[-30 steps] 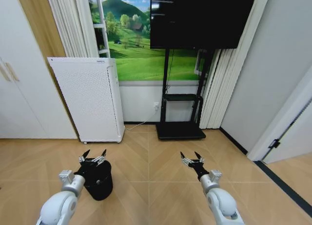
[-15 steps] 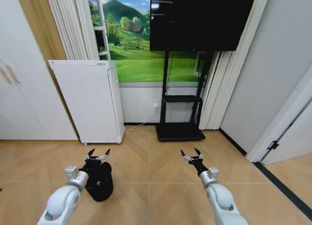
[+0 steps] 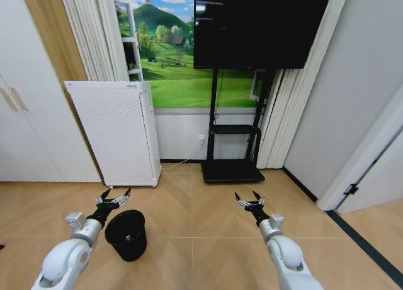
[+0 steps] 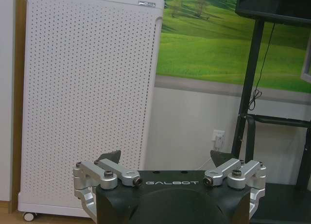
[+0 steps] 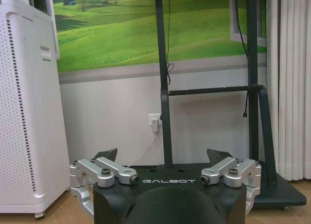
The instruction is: Pick up the trash bin and place the garbage on the floor into it.
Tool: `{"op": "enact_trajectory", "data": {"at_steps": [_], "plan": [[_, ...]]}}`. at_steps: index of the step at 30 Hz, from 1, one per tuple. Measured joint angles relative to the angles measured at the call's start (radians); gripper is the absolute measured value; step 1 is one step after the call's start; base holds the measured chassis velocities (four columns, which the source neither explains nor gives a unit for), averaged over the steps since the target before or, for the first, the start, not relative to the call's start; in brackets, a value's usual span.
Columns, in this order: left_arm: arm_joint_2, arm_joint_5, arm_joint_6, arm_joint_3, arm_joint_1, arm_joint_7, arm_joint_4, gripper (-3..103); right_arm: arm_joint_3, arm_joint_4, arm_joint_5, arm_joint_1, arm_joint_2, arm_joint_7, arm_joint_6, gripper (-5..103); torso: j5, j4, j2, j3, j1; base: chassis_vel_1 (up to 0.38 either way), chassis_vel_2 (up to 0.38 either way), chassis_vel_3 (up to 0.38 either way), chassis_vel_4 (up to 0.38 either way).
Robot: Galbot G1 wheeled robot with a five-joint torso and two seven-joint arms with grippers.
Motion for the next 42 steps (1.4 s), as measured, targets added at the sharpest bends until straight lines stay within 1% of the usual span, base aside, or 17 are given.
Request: {"op": "enact_trajectory", "data": {"at_steps": [3,8,10,12,13,15,16,18,21,23,34,37,42], "plan": [[0.006,-0.011,0.001,-0.014,0.007,0.001,-0.006,100,-0.007,0.006,0.052,-0.009,-0.004,0.001,-0.004,100,0.0001,0.0002,0.016,0.011,0.006,0.0,0.0,0.0,0.0],[0.025,-0.027,0.004,-0.008,0.003,0.004,-0.001,100,-0.007,0.004,0.057,-0.003,-0.01,0.006,-0.008,100,0.0,-0.0001,0.033,0.021,0.011,0.0,0.0,0.0,0.0],[0.031,-0.032,0.005,-0.007,0.002,0.005,0.0,100,-0.007,-0.001,0.054,0.005,-0.011,0.013,-0.009,100,-0.0001,-0.0001,0.039,0.026,0.014,0.0,0.0,0.0,0.0],[0.042,-0.051,0.012,-0.005,-0.005,0.004,0.001,100,-0.009,-0.012,0.022,0.019,-0.011,0.038,-0.01,100,0.0001,0.0001,0.052,0.035,0.018,0.0,0.0,0.0,0.0],[0.042,-0.051,0.012,-0.005,-0.005,0.004,0.001,100,-0.009,-0.012,0.022,0.019,-0.011,0.038,-0.01,100,0.0001,0.0001,0.052,0.035,0.018,0.0,0.0,0.0,0.0],[0.045,-0.061,0.017,-0.003,-0.012,0.003,0.001,100,-0.01,-0.014,-0.006,0.025,-0.007,0.068,-0.016,100,0.0,0.0,0.064,0.043,0.022,0.0,0.0,0.0,0.0],[0.045,-0.061,0.017,-0.003,-0.012,0.003,0.001,100,-0.01,-0.014,-0.006,0.025,-0.007,0.068,-0.016,100,0.0,0.0,0.064,0.043,0.022,0.0,0.0,0.0,0.0],[0.045,-0.063,0.018,0.002,-0.014,0.002,0.002,100,-0.01,-0.014,-0.011,0.022,0.001,0.078,-0.017,100,0.0,0.0,0.077,0.05,0.027,0.0,0.0,0.0,0.0],[0.045,-0.063,0.018,0.004,-0.014,0.002,0.003,100,-0.009,-0.014,-0.013,0.02,0.004,0.078,-0.017,100,0.0,0.0,0.081,0.053,0.028,0.0,0.0,0.0,0.0],[0.045,-0.062,0.018,0.009,-0.015,0.003,0.008,100,-0.004,-0.015,-0.018,0.015,0.007,0.078,-0.014,100,-0.0001,0.0001,0.096,0.063,0.033,0.0,0.0,0.0,0.0],[0.053,-0.063,0.022,0.017,-0.029,0.0,0.012,100,0.002,-0.015,-0.017,0.008,0.006,0.079,-0.013,100,0.0,0.0,0.136,0.088,0.049,0.0,0.0,0.0,0.0],[0.068,-0.078,0.024,0.001,-0.035,-0.006,0.017,100,0.001,-0.015,-0.019,0.005,0.009,0.078,-0.011,100,0.0,0.0,0.157,0.101,0.056,0.0,0.0,0.0,0.0],[0.079,-0.09,0.024,-0.017,-0.041,-0.007,0.032,100,0.001,-0.014,-0.019,0.007,0.011,0.078,-0.01,100,0.0,0.0001,0.173,0.111,0.063,0.0,0.0,0.0,0.0]]}}
